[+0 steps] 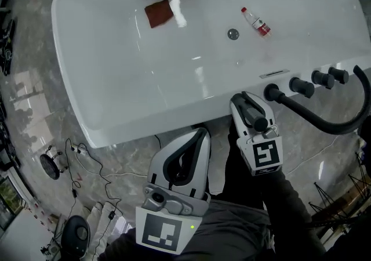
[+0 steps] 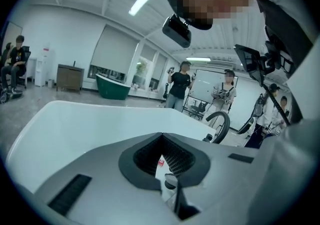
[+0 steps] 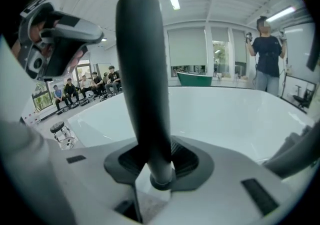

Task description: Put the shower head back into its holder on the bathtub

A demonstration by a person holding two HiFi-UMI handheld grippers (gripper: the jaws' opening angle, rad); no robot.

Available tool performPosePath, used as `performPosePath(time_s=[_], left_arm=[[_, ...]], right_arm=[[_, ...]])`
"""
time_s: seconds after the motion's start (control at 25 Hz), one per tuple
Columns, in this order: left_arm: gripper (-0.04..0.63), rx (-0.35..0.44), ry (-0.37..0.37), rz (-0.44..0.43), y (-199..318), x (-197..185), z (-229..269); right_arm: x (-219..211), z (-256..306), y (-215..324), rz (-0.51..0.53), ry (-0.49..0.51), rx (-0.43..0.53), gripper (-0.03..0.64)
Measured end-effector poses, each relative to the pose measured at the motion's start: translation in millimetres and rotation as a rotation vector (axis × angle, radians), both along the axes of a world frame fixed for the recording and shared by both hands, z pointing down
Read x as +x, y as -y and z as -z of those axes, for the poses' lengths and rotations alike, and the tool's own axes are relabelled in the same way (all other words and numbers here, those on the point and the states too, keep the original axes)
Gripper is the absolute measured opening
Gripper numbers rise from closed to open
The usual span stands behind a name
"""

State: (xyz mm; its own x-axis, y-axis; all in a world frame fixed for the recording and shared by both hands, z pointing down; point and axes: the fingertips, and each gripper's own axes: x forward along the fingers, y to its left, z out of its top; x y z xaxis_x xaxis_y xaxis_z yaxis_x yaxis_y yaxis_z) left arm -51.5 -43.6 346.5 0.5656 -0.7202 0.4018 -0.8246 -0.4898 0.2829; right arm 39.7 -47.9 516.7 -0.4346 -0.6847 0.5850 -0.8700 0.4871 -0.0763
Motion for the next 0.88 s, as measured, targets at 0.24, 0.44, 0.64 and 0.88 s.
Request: performPosePath(time_s=[0.24, 0.44, 0.64, 0.88], left_arm=[[0.005, 0.025, 0.042, -0.039, -12.8, 5.6, 23.3], [0.003, 0.022, 0.094, -0.03, -15.8, -2.2, 19.7], [0.005, -0.009, 0.153, 0.017, -8.8, -9.9, -17.6], [0.003, -0.018, 0.134, 0.049, 1.0, -3.9, -36.9]], right_arm=[[-0.7, -3.0, -2.6, 0.009, 0.008, -0.01, 0.132], [-8.6, -1.1, -6.2, 0.04, -0.002, -0.005, 0.201], [-1.8, 12.2, -5.4, 0.009, 0.015, 0.02, 0.233], [9.4, 14.9, -3.5, -0.007, -0.001, 0.038, 0.235]])
